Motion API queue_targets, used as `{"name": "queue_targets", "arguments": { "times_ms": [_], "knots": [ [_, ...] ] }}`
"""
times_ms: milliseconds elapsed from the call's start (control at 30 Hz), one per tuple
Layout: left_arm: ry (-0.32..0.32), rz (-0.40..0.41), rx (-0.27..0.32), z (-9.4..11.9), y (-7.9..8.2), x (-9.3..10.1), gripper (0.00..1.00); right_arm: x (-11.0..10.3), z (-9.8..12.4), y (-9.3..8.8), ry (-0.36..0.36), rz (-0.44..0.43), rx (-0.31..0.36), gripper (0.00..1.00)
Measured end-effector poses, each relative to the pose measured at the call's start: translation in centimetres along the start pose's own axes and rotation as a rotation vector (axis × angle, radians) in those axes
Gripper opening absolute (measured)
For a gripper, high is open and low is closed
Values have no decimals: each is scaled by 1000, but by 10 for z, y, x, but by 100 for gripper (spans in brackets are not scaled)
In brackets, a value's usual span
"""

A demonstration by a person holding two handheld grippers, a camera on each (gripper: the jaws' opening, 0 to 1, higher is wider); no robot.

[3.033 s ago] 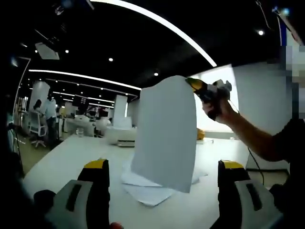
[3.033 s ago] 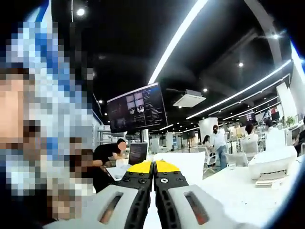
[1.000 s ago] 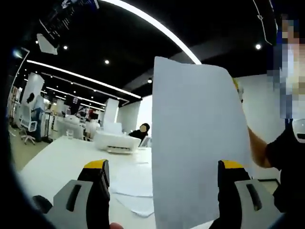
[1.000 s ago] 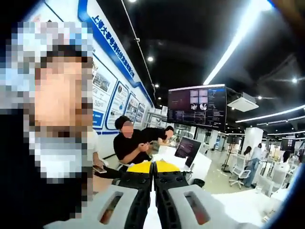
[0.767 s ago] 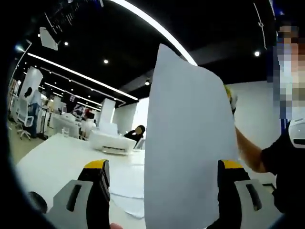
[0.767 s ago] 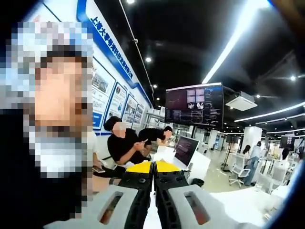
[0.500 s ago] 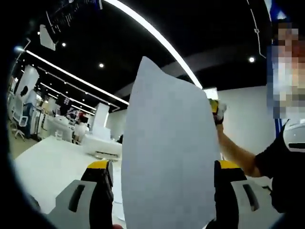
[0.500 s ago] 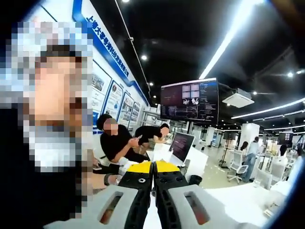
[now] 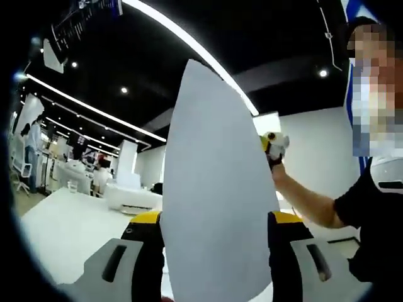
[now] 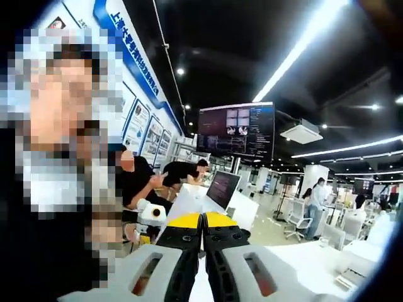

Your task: Organize the stack of printing papers by aligning and flattening the scattered papers on the table

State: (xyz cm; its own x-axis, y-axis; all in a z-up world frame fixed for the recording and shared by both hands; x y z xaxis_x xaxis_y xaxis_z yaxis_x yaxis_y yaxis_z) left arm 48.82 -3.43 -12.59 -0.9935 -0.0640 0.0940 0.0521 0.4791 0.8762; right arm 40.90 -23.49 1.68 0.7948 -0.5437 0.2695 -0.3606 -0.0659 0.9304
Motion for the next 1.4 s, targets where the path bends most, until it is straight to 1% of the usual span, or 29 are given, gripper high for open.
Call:
{"name": "queue_targets", "arguments": {
  "times_ms": [133,267,300,333,367,600,700,767,833,867,933,1000,1100,1167,1267,1333,1400],
  "knots": [
    [-1,-4,2,-1,1,-1,63,13,4,-4,-90,25,-30,0],
    [-16,-17,0,-2,2,0,55,22,6,-10,-151,37,-43,0],
    [-18,-20,-1,-2,2,0,54,24,7,-12,-171,34,-46,0],
    [-17,-22,-1,-2,1,-1,54,26,6,-14,-197,9,-36,0],
    [-12,-22,-3,-2,0,-2,53,27,6,-16,-204,-9,-30,0],
    [2,-33,-8,-3,-3,-10,46,22,-10,-33,-184,-38,-41,0],
    [11,-36,-8,-4,-3,-14,44,18,-19,-34,-163,-81,-26,0],
    [14,-51,4,-5,0,-15,43,15,-25,-33,-148,-87,-18,0],
    [12,-60,14,-6,4,-15,39,11,-32,-31,-128,-98,-12,0],
    [11,-62,14,-6,6,-16,36,10,-36,-31,-118,-104,-8,0],
    [25,-80,6,-5,8,-18,34,7,-41,-29,-103,-117,-4,0],
    [47,-100,-5,-3,9,-22,34,7,-44,-29,-100,-117,-4,0],
    [42,-116,6,0,13,-21,31,8,-45,-29,-99,-125,-4,0],
    [36,-105,15,0,15,-20,27,8,-46,-30,-96,-133,-5,0],
    [44,-110,17,0,16,-21,26,8,-48,-30,-93,-143,-3,0],
    [44,-93,12,-1,16,-22,26,8,-51,-30,-89,-151,2,0],
    [42,-74,10,-1,16,-22,23,7,-52,-30,-88,-151,4,0]
  ]
}}
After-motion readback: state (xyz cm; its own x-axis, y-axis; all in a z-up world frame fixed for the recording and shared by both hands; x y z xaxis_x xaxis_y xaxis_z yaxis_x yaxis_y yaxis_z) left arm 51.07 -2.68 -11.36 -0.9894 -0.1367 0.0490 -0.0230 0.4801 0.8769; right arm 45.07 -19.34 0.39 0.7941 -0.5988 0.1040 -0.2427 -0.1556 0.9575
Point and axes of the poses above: the point that each gripper's makers call its tool centre point, and the gripper's own axes: z roughly backward along the fingers, x roughly to its right, y roughly out of its top, the point moved 6 cm from there along z, roughly backward along the fingers, and after that the axes turned 10 degrees about x, right-handed, at the moved point
